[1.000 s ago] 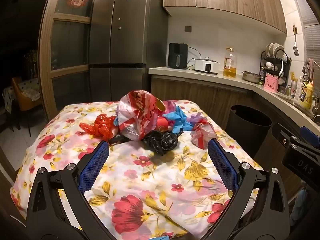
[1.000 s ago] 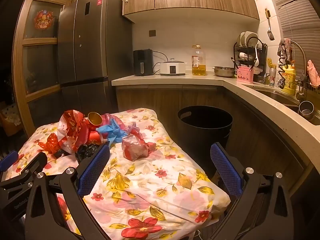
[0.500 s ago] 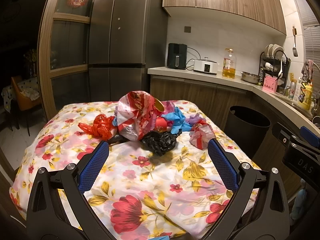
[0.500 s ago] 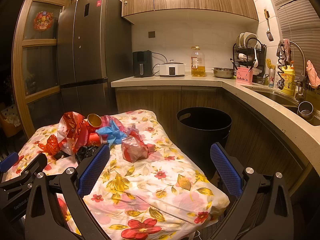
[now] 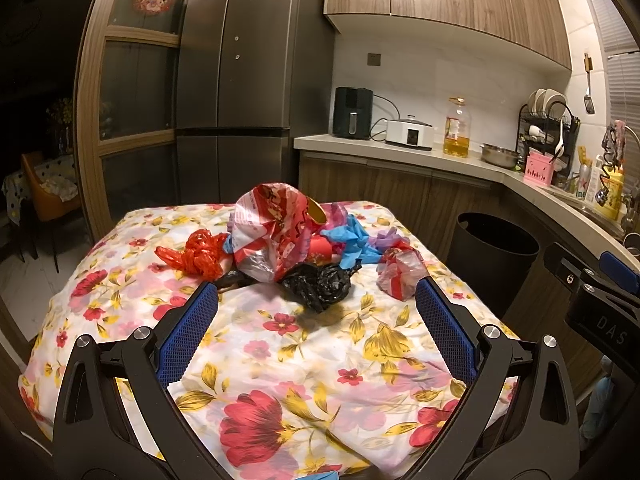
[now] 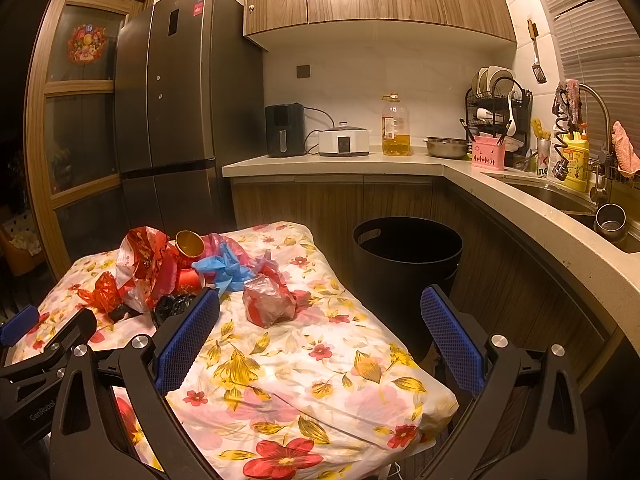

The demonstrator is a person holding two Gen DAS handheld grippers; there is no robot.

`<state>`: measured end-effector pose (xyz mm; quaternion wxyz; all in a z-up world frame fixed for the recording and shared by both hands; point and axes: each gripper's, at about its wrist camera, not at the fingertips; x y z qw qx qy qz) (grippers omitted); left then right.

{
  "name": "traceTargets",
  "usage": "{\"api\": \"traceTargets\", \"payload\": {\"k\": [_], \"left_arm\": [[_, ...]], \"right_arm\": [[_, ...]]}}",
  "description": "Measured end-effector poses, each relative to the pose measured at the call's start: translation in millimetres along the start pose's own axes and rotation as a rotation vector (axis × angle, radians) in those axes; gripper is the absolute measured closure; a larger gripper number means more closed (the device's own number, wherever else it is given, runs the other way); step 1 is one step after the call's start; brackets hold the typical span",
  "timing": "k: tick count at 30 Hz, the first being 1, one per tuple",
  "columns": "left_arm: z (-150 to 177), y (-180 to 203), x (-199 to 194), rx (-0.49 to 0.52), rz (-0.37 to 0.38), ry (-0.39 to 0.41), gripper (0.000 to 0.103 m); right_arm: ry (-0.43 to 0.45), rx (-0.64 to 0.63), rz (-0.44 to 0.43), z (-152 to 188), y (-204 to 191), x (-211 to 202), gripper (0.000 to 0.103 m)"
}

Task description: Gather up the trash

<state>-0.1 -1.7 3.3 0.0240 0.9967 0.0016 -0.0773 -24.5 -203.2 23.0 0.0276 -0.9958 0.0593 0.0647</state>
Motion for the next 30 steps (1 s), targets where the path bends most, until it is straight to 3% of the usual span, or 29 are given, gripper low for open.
{"api": "traceTargets", "payload": {"k": [30], "left_arm": [[1, 1, 2, -0.002, 0.001, 0.002, 0.006]], "right_arm": [[0.01, 0.002, 0.006, -9, -1, -3, 0.005]]}}
Point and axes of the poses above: each gripper's, at about its wrist camera, not at the fingertips, and x roughly the way its jaws point, y to its right, z to its underside, and after that the axes turned 13 degrees about y, right-handed
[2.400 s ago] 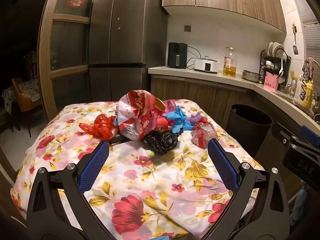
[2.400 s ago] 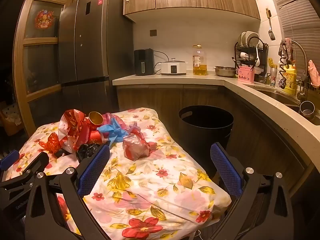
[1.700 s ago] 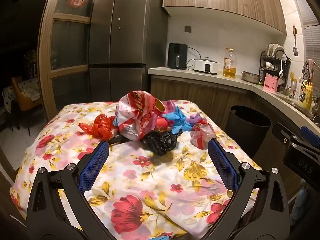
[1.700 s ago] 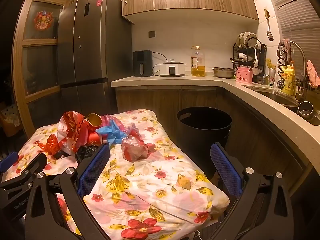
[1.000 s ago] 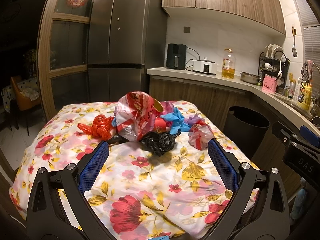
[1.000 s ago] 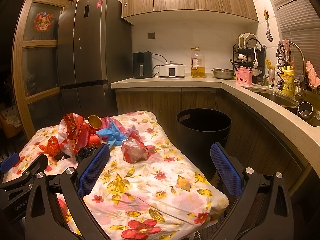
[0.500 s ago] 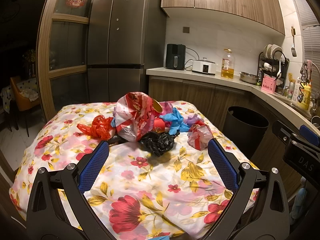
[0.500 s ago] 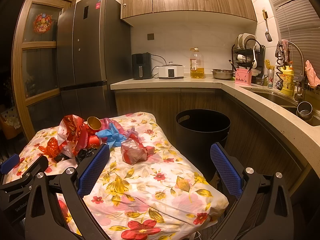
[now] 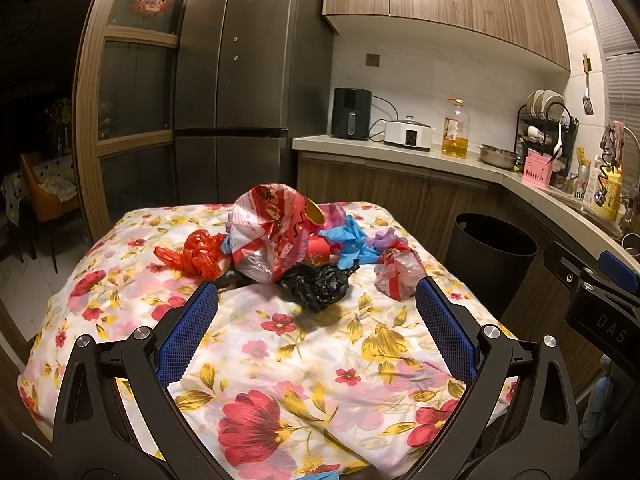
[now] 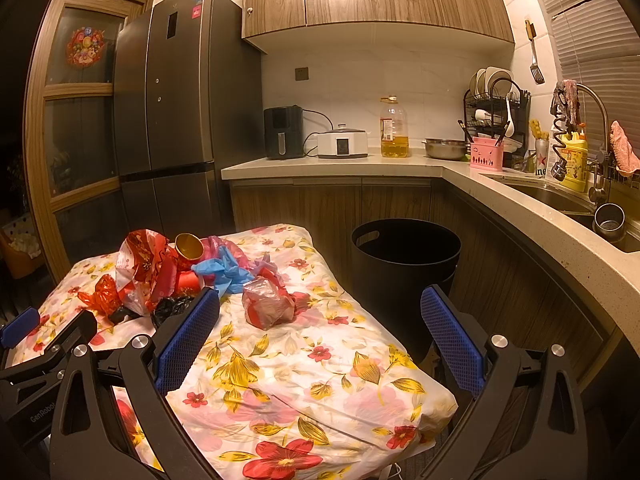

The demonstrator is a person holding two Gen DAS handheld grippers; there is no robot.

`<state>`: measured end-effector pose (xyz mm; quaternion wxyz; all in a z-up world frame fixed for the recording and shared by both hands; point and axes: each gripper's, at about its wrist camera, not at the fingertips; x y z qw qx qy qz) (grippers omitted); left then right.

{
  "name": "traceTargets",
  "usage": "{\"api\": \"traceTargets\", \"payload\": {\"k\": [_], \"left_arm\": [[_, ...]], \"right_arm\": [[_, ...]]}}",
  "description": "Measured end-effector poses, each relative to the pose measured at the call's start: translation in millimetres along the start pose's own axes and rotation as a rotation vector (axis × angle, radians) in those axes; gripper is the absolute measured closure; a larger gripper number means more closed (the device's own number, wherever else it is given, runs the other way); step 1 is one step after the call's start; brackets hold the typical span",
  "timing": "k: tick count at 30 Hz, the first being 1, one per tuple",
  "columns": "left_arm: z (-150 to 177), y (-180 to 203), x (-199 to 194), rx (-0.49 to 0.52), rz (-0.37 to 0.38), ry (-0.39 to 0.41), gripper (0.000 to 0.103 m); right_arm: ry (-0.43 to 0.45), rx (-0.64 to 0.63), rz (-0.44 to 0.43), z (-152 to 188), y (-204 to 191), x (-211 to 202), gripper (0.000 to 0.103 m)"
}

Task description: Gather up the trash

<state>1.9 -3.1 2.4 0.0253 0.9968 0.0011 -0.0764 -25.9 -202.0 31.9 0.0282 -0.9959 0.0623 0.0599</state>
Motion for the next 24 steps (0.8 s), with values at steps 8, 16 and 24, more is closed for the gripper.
{"api": "traceTargets", "payload": {"k": [8, 16, 24], "left_arm": [[0.1, 0.3, 0.1, 0.0, 0.001, 0.0, 0.006], [0.3, -0.5, -0.2, -0.002, 0.0, 0.002, 0.006], [0.1, -0.3, 0.0, -0.001, 0.0, 0.0, 0.006]], "right_arm": [[0.0, 0.0, -0.001, -0.5, 0.3, -0.1, 0.005], [0.001, 0.001, 0.0, -0.9, 0.6, -0.1, 0.005], [0.003, 0.001, 0.001, 1.1, 0.3, -0.1, 0.005]]}}
Point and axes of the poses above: each gripper's, at about its wrist camera, not at the fingertips, and x roughly the way its jaws point, y to its right, z to its underside, and after that the axes turned 13 degrees about y, right-handed
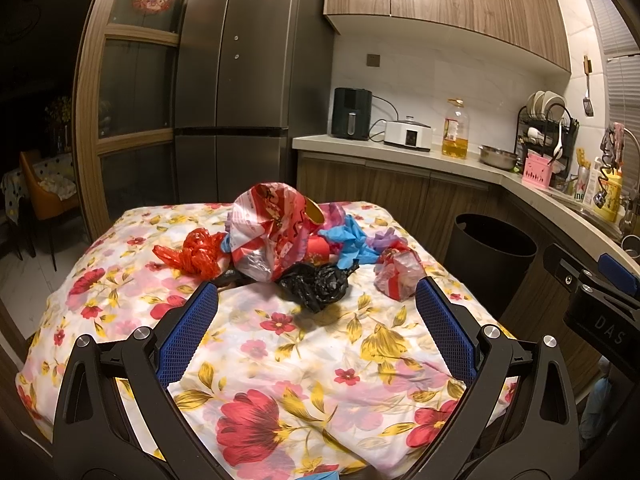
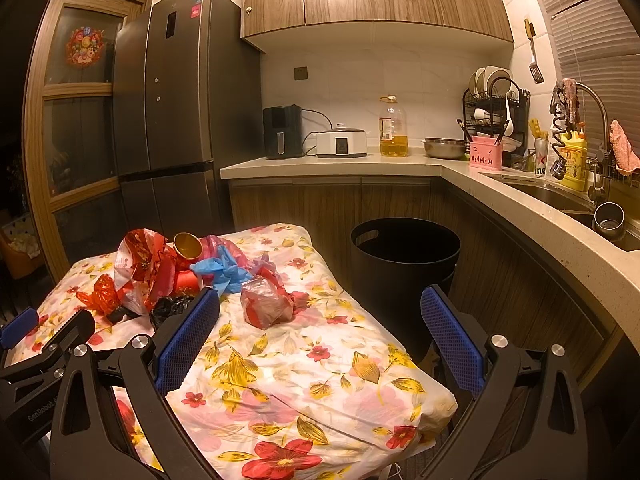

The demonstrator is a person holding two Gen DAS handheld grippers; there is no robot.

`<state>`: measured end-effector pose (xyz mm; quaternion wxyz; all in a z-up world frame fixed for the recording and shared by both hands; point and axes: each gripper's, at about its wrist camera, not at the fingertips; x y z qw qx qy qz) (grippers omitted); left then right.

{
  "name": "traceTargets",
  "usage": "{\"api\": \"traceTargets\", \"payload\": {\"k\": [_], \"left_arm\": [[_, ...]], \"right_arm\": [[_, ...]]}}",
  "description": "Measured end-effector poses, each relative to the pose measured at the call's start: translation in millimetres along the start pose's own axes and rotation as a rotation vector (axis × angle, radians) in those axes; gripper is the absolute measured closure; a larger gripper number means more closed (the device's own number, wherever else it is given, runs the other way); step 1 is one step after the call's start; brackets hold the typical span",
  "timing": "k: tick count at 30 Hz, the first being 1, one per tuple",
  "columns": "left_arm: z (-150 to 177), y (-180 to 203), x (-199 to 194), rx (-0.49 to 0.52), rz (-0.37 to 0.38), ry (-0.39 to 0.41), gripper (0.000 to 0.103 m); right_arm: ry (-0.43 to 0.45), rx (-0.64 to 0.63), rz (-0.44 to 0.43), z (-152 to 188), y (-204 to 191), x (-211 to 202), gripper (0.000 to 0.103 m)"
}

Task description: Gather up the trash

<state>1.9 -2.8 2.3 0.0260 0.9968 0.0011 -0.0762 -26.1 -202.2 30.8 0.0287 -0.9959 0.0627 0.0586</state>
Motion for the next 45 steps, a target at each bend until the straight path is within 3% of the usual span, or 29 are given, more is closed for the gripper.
{"api": "traceTargets", "payload": {"k": [20, 36, 42, 45], "left_arm": [[0, 7, 4, -0.006, -0.005, -0.001, 0.006], [43, 4, 81, -0.016, -0.025, 0.029, 0.014], [57, 9, 123, -0.014, -0.017, -0.02, 0.022], [64, 9, 140, -0.006, -0.019, -0.056, 0.036]], "right_arm": [[-0.011, 0.007, -0.011, 14, 5, 21, 0.005], [0.034, 0.04, -0.068, 47, 4, 83, 0.007], [0.021, 0.043, -0.093, 61, -1, 117, 0.008], [0.012, 0.041, -0.108, 66, -6, 133, 0.008]]}}
Point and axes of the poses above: each gripper's, at about its wrist camera, not at the fingertips, and x roughly the way its jaws point, y to its right, z to its underside, and after that the axes turned 13 degrees about y, right-handed
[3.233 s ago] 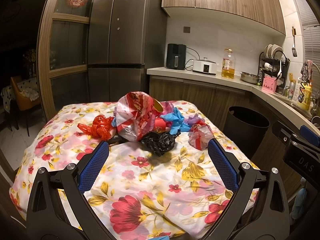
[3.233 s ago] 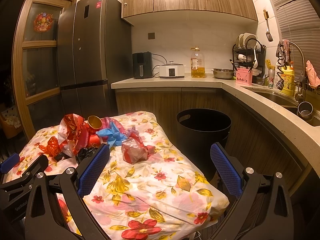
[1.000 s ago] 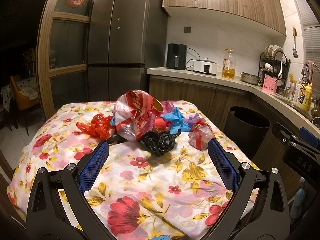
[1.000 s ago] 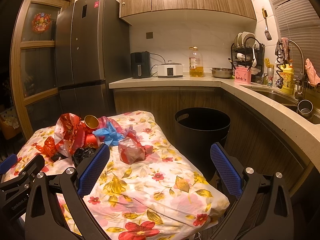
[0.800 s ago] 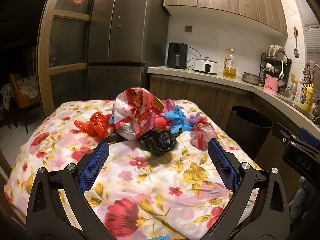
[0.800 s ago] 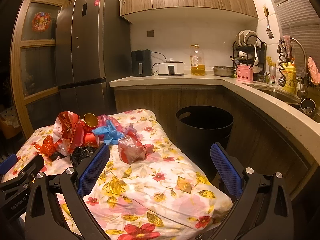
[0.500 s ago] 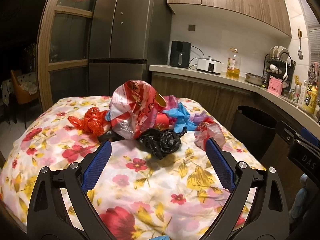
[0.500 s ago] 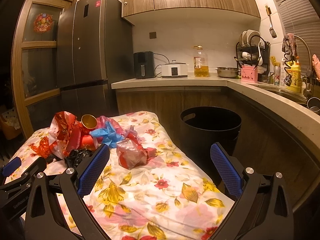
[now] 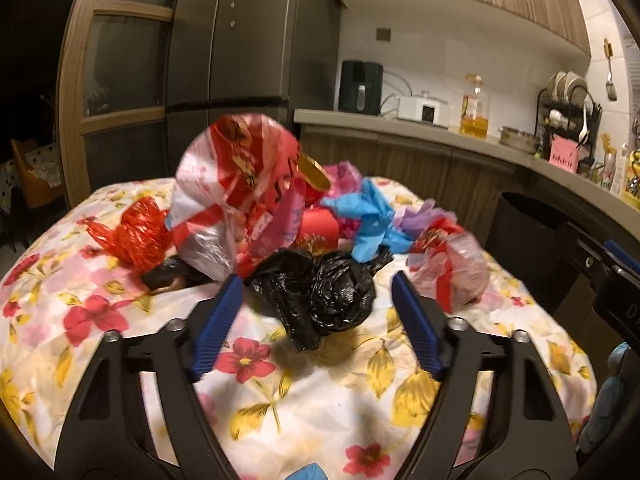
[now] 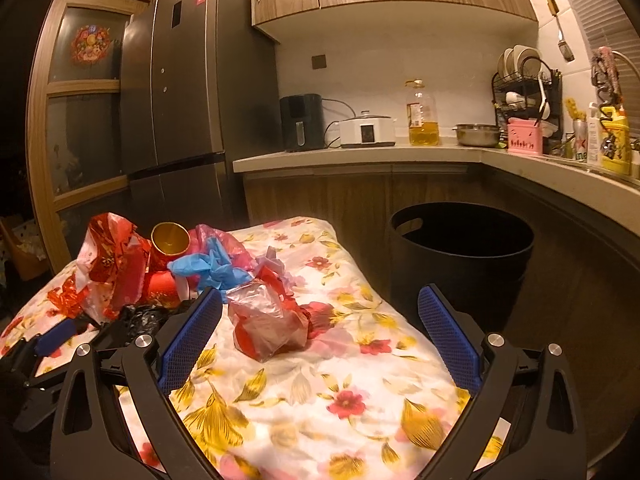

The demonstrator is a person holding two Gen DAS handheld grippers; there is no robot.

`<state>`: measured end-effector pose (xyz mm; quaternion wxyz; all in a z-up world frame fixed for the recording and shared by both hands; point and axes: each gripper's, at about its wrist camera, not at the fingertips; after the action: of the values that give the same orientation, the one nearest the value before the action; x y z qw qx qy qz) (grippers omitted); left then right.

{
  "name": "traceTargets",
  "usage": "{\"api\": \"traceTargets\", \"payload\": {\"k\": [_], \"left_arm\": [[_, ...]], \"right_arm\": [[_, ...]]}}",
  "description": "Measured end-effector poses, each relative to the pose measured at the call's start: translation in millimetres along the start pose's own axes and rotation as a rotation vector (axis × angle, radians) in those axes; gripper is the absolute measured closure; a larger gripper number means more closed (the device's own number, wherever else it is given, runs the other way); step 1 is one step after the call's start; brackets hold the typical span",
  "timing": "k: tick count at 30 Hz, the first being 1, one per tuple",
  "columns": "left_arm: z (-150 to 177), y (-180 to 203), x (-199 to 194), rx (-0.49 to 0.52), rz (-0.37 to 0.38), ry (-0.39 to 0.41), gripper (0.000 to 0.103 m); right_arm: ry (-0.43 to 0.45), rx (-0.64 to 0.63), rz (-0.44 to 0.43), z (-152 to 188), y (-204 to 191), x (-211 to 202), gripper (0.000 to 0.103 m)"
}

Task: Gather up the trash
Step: 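Grasp the black plastic bag with the left tool while the right tool grasps the clear red-trimmed bag, then carry both held bags over the black trash bin with both tools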

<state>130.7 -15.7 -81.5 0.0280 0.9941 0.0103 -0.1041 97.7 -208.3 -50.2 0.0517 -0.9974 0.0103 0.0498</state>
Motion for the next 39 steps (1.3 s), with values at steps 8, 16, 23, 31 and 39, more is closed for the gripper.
{"api": "traceTargets", "payload": {"k": [8, 16, 23, 31, 39], "left_arm": [[15, -7, 34, -0.027, 0.021, -0.102, 0.052], [24, -8, 52, -0.052, 0.063, -0.165, 0.075], [25, -8, 49, -0.063, 0.087, -0.168, 0.084], [23, -9, 30, -0.062, 0.089, -0.152, 0.088], [15, -7, 7, -0.059, 0.102, -0.121, 0.09]], "right_arm": [[-0.035, -0.006, -0.04, 16, -10, 40, 0.01], [-0.116, -0.02, -0.068, 32, -22, 78, 0.014], [-0.21, -0.016, -0.097, 45, -25, 99, 0.033], [-0.233, -0.002, -0.146, 49, -25, 100, 0.057], [-0.222, 0.018, -0.173, 44, -19, 81, 0.068]]}}
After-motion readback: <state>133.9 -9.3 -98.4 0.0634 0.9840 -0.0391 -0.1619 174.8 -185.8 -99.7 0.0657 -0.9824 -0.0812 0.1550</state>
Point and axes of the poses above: each gripper's, at about its wrist camera, not at the fingertips, and x roughly the way its jaws point, y to its right, z to its underside, and after that the axes turned 13 degrees about y, right-handed
